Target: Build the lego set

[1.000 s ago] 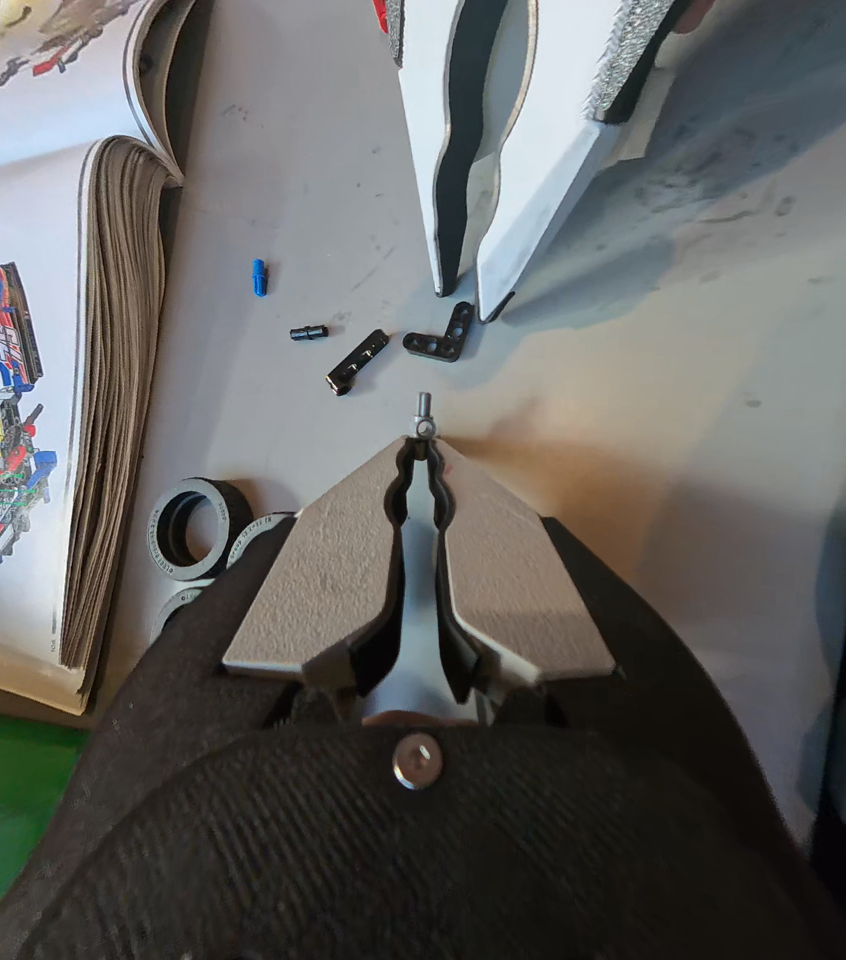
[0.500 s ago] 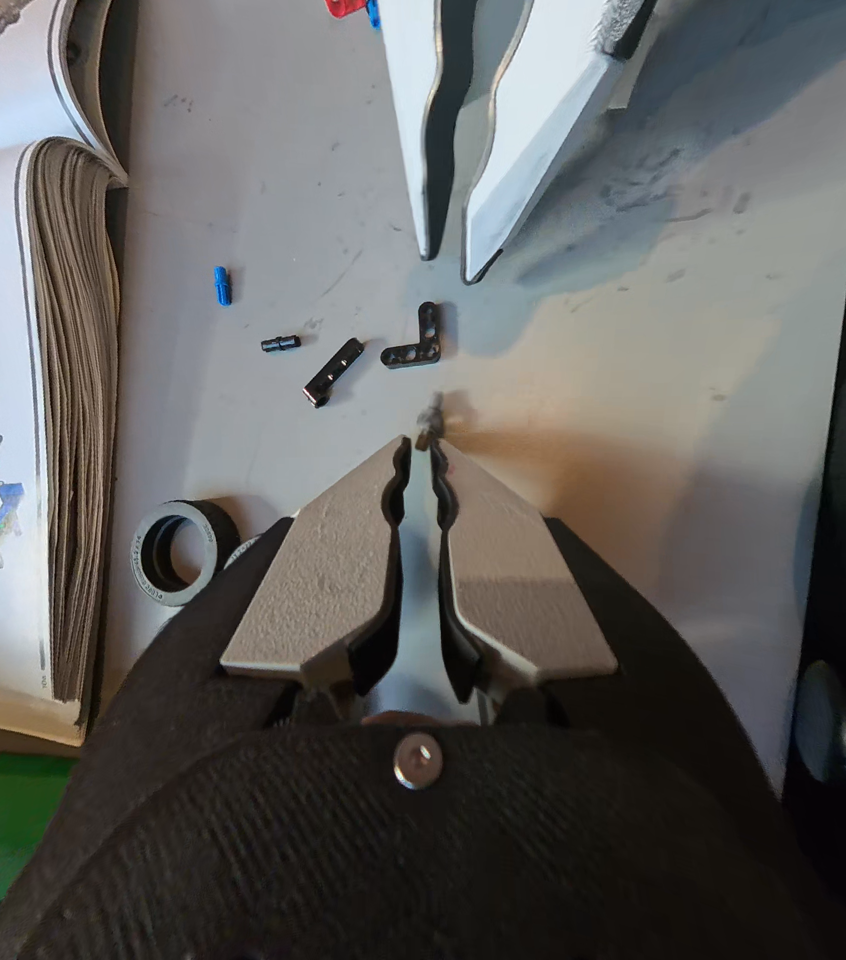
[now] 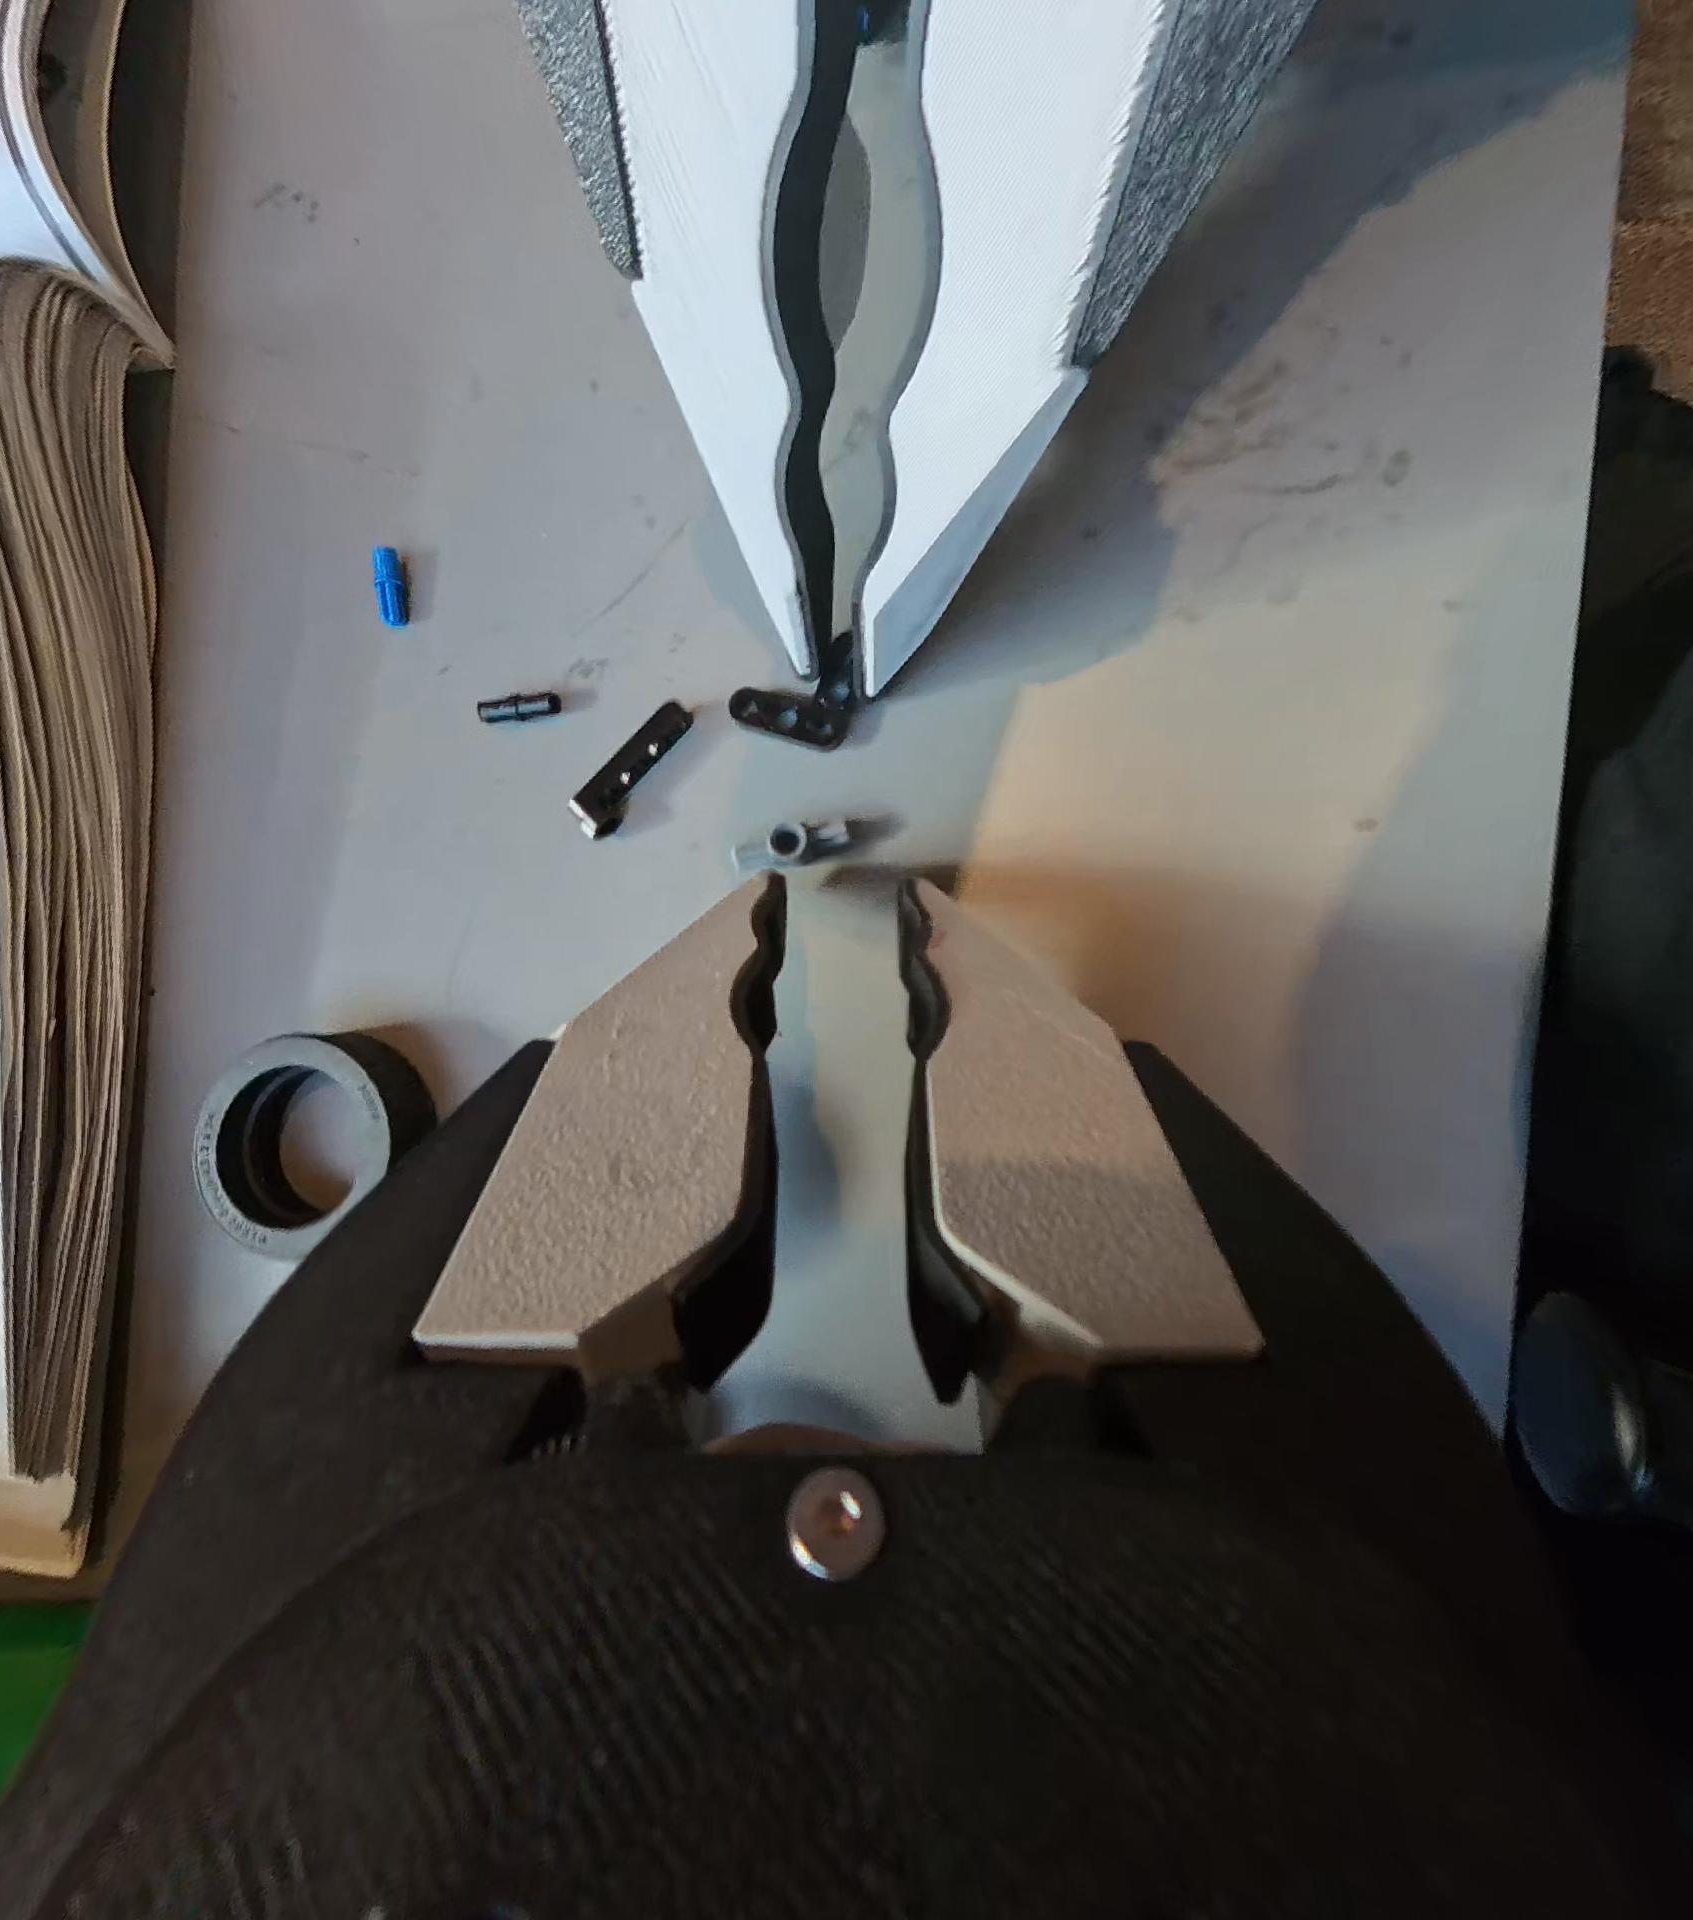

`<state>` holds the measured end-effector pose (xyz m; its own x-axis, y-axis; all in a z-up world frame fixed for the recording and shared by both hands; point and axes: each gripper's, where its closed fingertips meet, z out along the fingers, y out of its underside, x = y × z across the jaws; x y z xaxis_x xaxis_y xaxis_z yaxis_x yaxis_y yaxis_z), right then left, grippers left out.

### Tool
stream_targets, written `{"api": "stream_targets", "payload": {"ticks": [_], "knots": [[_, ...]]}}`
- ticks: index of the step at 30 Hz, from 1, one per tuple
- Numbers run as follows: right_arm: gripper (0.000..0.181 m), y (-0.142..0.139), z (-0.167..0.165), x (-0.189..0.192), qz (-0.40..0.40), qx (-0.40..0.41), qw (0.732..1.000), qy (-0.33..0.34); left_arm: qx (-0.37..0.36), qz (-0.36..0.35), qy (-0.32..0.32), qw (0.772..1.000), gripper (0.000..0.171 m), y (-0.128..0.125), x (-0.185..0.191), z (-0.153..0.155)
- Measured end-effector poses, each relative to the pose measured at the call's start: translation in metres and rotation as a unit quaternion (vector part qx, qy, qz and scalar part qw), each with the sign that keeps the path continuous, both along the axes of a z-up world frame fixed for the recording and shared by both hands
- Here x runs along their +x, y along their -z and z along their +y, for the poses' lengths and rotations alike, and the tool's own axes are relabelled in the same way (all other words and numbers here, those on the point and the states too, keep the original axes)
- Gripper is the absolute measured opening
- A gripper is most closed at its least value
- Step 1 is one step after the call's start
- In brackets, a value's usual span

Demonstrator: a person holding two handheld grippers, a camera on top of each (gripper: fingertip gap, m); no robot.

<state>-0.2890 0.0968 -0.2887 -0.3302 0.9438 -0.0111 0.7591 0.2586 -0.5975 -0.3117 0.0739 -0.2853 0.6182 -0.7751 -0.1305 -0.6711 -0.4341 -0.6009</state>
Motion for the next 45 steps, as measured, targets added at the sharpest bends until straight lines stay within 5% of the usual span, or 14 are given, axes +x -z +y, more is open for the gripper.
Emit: {"api": "stream_targets", "payload": {"ticks": [14, 19, 26, 31, 36, 41, 45], "knots": [[0.007, -0.020, 0.002, 0.029, 0.003, -0.012, 0.999, 0.042, 0.165, 0.103, 0.116, 0.974, 0.019, -0.012, 0.047, 0.036], [0.007, -0.026, 0.006, 0.034, 0.015, -0.046, 0.996, 0.076, 0.245, 0.150, 0.115, 0.951, 0.012, -0.016, 0.054, 0.041], [0.006, -0.032, 0.014, 0.033, 0.040, -0.065, 0.990, 0.117, 0.257, 0.156, 0.060, 0.952, 0.004, -0.016, 0.057, 0.048], [0.001, -0.051, 0.021, 0.027, 0.104, -0.102, 0.975, 0.170, 0.220, 0.020, -0.002, 0.975, 0.001, -0.033, 0.059, 0.050], [0.017, -0.085, 0.034, 0.032, 0.212, -0.210, 0.921, 0.251, 0.140, -0.177, -0.060, 0.972, 0.001, -0.056, 0.061, 0.048], [0.020, -0.089, 0.036, 0.041, 0.236, -0.283, 0.888, 0.275, 0.084, -0.318, -0.094, 0.940, 0.002, -0.072, 0.058, 0.047], [0.019, -0.095, 0.026, 0.035, 0.264, -0.347, 0.863, 0.255, 0.033, -0.454, -0.095, 0.885, 0.002, -0.097, 0.059, 0.042]]}}
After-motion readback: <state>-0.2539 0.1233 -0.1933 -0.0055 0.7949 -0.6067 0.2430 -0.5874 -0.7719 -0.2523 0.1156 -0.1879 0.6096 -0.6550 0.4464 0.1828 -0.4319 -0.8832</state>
